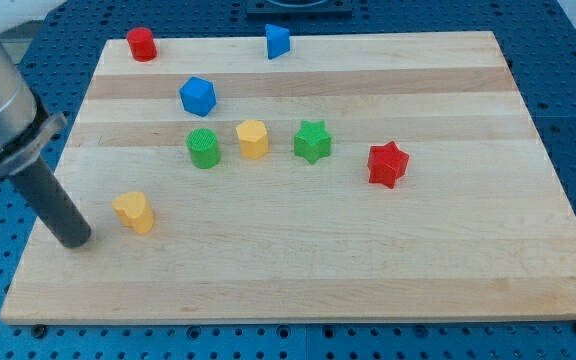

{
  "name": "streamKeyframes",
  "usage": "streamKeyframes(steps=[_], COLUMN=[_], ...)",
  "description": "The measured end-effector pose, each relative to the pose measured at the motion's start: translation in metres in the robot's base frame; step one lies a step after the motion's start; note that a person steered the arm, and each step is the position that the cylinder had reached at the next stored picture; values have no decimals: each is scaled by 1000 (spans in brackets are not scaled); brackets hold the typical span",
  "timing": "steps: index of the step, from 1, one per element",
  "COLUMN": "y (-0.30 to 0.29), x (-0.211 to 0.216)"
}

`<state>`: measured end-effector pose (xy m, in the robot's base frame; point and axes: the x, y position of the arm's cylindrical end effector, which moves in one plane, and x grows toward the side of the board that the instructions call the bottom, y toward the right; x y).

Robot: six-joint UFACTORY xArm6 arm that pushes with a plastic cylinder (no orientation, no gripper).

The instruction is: Drag the yellow heart to the left of the green circle

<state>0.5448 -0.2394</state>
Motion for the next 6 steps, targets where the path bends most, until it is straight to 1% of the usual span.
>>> streamKeyframes(steps=[2, 3, 4, 5, 6], y=[43, 82, 94, 64, 35], x=[-19, -27, -49, -83, -84])
